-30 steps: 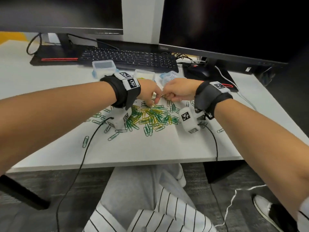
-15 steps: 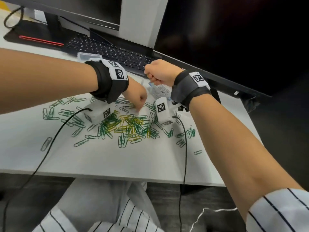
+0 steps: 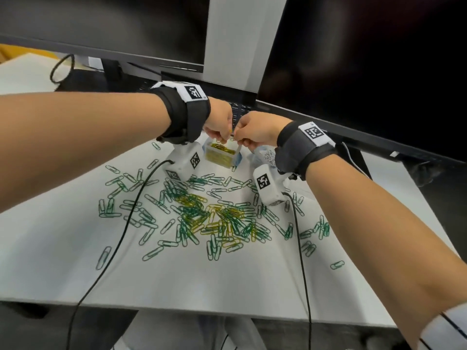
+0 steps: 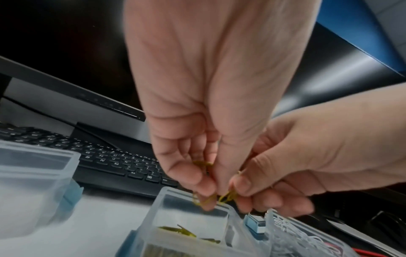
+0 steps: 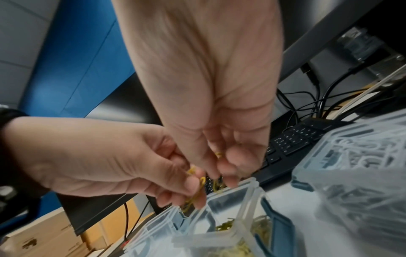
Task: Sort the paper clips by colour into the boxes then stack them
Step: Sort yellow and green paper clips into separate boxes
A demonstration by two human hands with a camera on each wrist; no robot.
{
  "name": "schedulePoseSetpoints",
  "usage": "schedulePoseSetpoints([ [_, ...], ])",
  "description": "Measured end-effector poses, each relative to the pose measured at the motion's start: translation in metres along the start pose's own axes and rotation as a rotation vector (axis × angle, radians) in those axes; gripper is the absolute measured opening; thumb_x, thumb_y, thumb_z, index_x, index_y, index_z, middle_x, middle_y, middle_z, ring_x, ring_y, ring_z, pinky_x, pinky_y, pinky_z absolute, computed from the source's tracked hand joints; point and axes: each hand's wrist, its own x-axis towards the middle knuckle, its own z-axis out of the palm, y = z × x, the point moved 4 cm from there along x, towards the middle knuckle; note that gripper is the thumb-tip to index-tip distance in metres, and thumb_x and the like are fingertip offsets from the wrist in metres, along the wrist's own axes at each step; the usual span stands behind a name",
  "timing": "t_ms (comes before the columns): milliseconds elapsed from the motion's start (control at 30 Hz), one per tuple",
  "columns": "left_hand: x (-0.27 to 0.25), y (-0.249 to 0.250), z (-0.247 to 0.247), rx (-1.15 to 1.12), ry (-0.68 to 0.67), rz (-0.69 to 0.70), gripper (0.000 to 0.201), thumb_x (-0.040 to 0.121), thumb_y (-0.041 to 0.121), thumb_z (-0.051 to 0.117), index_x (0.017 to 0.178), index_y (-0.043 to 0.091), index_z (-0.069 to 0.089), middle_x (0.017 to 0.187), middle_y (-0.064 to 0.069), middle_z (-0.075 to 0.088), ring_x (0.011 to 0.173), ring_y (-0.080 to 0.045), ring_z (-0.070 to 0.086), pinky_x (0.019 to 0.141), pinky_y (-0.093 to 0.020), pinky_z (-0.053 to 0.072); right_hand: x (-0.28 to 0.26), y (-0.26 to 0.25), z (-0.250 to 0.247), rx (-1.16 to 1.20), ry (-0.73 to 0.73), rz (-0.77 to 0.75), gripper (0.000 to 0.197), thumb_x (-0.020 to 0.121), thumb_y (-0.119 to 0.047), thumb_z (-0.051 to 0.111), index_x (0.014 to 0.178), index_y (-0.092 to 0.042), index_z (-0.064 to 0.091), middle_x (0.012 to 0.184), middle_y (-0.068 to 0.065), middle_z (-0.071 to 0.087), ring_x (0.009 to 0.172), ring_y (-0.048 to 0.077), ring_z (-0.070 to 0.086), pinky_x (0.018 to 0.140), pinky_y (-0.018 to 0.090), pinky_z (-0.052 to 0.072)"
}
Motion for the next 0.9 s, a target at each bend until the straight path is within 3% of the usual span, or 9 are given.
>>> schedulePoseSetpoints([
  [67,0.002,0.0,-0.001,0.032,0.02,-0.01,0.01,0.08,0.006,0.072,0.088,0.006,0.067,0.083,-0.01,0.068,0.067,-0.016,0.062,0.072,-0.028,0.056,0.004,0.0,-0.004,-0.027,0.027,-0.026,0.016,0.091,-0.01,0.059,0.103,-0.002,0.067,0.092,0.012,0.07,0.075,0.017,0.062,0.078,0.028,0.056],
  [133,0.003,0.0,-0.003,0.037,0.025,-0.019,0.015,0.078,0.003,0.074,0.092,0.005,0.069,0.088,-0.011,0.07,0.075,-0.019,0.065,0.081,-0.033,0.057,0.006,0.002,-0.004,0.014,0.014,-0.024,0.02,0.089,-0.006,0.064,0.108,-0.004,0.068,0.099,0.01,0.072,0.085,0.017,0.069,0.086,0.03,0.057],
  [333,-0.004,-0.003,-0.008,0.146,0.139,-0.064,0.029,0.083,0.007,0.067,0.112,0.007,0.065,0.107,-0.014,0.067,0.094,-0.028,0.066,0.084,-0.04,0.056,0.008,0.0,-0.006,0.155,0.059,-0.106,0.029,0.085,-0.001,0.068,0.112,-0.011,0.067,0.108,0.007,0.07,0.099,0.017,0.069,0.092,0.032,0.055],
  [433,-0.007,-0.01,0.004,0.042,0.029,-0.111,0.049,0.084,-0.003,0.065,0.13,0.005,0.05,0.118,-0.018,0.059,0.093,-0.028,0.064,0.074,-0.038,0.058,0.004,-0.003,0.001,0.14,0.013,-0.111,0.032,0.087,-0.001,0.065,0.118,-0.01,0.063,0.109,0.008,0.069,0.097,0.018,0.069,0.09,0.032,0.055],
  [567,-0.018,-0.014,0.013,-0.028,0.006,-0.106,0.049,0.083,-0.006,0.066,0.129,0.004,0.052,0.123,-0.02,0.057,0.081,-0.024,0.062,0.067,-0.032,0.057,-0.006,-0.002,0.011,-0.115,0.01,-0.153,0.031,0.089,-0.004,0.062,0.118,-0.015,0.064,0.107,0.003,0.069,0.094,0.015,0.068,0.086,0.026,0.055],
  [633,-0.03,-0.013,0.011,-0.032,0.065,-0.102,0.045,0.084,-0.001,0.066,0.127,0.003,0.053,0.114,-0.018,0.06,0.083,-0.025,0.061,0.067,-0.033,0.056,-0.021,-0.005,0.005,-0.114,0.133,-0.185,0.027,0.09,-0.004,0.058,0.113,-0.016,0.066,0.102,-0.001,0.067,0.084,0.01,0.065,0.073,0.016,0.053],
  [700,-0.048,-0.01,0.011,-0.05,0.11,-0.102,0.036,0.086,0.005,0.066,0.12,0.001,0.057,0.1,-0.014,0.061,0.082,-0.023,0.061,0.066,-0.032,0.057,-0.043,-0.005,0.004,-0.114,0.198,-0.196,0.021,0.09,-0.007,0.058,0.106,-0.018,0.067,0.095,-0.003,0.065,0.074,0.009,0.061,0.064,0.015,0.051],
  [800,-0.083,0.0,0.033,-0.046,-0.026,-0.078,0.028,0.084,0.016,0.071,0.109,0.005,0.062,0.095,-0.008,0.063,0.078,-0.016,0.061,0.066,-0.028,0.058,-0.078,0.001,0.03,-0.237,-0.09,-0.114,0.017,0.089,-0.019,0.066,0.105,-0.018,0.065,0.094,0.002,0.068,0.066,0.008,0.065,0.055,0.017,0.054],
  [900,-0.111,0.006,0.077,0.053,-0.253,-0.078,0.043,0.081,0.024,0.075,0.117,0.012,0.055,0.103,-0.006,0.061,0.082,-0.016,0.061,0.071,-0.028,0.058,-0.1,0.012,0.066,-0.317,-0.255,-0.081,0.039,0.08,-0.025,0.077,0.114,-0.016,0.06,0.098,-0.002,0.063,0.072,0.014,0.066,0.067,0.029,0.06],
])
